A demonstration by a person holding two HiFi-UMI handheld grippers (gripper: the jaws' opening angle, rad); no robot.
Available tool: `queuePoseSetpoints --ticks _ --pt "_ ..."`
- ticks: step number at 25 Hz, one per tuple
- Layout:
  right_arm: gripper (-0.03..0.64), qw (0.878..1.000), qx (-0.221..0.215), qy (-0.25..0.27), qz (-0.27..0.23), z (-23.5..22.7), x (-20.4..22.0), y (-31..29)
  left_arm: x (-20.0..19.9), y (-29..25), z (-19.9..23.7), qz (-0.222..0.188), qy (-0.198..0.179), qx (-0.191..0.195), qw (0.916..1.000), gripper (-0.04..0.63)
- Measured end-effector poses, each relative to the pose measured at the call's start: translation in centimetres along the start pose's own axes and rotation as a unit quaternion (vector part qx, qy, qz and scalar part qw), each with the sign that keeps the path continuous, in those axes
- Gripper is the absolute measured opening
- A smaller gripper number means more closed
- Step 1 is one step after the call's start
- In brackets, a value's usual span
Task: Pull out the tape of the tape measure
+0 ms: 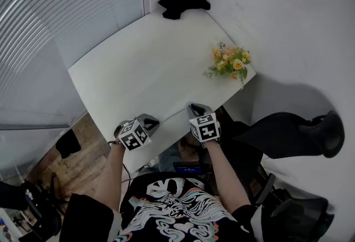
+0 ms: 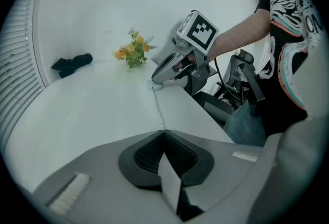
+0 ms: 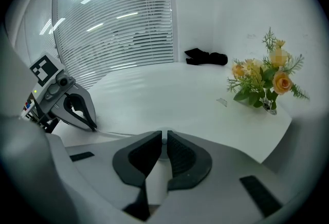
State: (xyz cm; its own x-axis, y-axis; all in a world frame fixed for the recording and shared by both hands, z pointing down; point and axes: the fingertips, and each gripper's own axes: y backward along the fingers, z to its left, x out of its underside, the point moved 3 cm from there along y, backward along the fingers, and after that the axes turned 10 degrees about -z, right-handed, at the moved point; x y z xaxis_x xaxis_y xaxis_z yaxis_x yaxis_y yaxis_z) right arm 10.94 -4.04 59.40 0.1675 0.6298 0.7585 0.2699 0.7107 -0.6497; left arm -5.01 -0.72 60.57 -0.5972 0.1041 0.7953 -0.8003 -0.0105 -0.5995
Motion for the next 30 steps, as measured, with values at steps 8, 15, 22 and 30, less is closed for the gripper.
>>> queuePoseSetpoints --ticks 8,15,22,30 --pt "0.037 1.0 -0.002 0.002 0.004 0.0 0.0 -0.1 0.7 0.9 -0.4 0.002 0.007 -0.013 0.9999 0.006" --pt "0.037 1.0 -0.002 0.021 0.008 0.1 0.0 -0.1 1.5 1.8 0.4 -0.011 0.047 -0.052 0.9975 0.006" --pt "0.037 0.999 -0.007 0.03 0.011 0.2 0.0 -0.2 1.9 2.2 0.5 -0.015 0.069 -0.083 0.9941 0.006" --pt "0.037 0.998 -0.033 0.043 0.02 0.2 0.0 -0.1 2.4 2.8 1.3 -0.019 0.129 -0.138 0.9818 0.006"
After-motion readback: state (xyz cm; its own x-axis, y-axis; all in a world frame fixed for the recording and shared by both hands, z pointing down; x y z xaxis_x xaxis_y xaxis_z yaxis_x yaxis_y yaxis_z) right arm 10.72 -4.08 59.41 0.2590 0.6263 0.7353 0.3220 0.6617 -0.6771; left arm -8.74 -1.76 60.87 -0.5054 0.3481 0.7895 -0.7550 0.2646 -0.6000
